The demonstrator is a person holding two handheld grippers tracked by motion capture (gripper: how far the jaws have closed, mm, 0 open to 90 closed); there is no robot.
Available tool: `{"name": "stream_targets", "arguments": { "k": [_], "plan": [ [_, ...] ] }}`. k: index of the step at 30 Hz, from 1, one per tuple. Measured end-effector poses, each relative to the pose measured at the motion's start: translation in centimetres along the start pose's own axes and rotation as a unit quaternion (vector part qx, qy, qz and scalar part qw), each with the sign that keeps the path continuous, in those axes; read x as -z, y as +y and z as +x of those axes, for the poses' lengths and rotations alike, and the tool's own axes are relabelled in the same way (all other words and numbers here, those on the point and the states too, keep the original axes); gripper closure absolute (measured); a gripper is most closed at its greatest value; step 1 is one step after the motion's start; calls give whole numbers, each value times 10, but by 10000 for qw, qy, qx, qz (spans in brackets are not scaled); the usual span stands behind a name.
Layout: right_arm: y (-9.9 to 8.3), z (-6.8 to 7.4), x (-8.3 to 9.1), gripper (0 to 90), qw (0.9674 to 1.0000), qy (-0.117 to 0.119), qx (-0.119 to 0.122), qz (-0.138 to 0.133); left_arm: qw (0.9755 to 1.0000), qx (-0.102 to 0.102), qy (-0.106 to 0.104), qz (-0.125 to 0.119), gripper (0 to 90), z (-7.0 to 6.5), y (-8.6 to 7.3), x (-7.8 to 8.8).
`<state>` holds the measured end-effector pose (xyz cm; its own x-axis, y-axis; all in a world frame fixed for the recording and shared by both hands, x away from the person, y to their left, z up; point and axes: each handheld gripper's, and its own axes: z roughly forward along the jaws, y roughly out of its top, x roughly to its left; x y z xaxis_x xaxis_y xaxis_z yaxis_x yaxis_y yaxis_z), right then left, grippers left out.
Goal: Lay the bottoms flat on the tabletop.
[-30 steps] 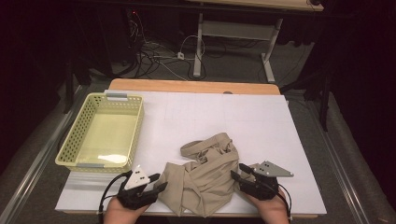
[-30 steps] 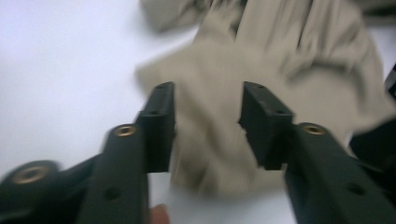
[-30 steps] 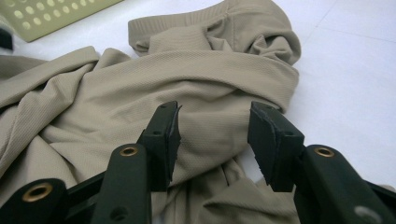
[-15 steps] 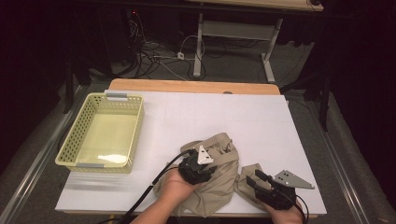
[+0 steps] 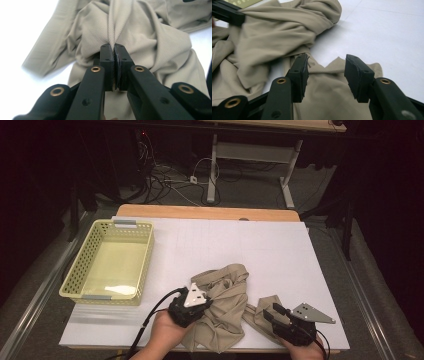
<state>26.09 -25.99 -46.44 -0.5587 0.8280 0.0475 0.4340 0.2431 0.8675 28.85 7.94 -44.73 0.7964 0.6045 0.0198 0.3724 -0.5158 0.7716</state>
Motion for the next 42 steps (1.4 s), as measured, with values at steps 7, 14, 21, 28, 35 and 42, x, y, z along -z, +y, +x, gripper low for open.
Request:
{"name": "stream_targets", "arguments": {
  "k": [7, 14, 21, 28, 35, 42],
  "plan": [
    [10, 10, -21, 555, 9995, 246, 161, 92, 9990, 324, 289, -106, 844, 14, -36, 38],
    [22, 28, -50, 587, 9961, 660, 501, 292, 9951, 790, 601, -39, 845, 23, -81, 66],
    [28, 44, -69, 586, 9908, 953, 808, 523, 9925, 980, 725, 108, 843, 24, -103, 75],
    [26, 42, -71, 526, 9913, 926, 737, 573, 9911, 1043, 776, 267, 836, 26, -105, 67],
    [20, 36, -55, 524, 9943, 706, 642, 483, 9935, 934, 524, -379, 506, 22, -77, 69],
    [12, 28, -35, 526, 9968, 461, 507, 404, 9988, 210, -72, -445, 572, -2, -19, 35]
  ]
}}
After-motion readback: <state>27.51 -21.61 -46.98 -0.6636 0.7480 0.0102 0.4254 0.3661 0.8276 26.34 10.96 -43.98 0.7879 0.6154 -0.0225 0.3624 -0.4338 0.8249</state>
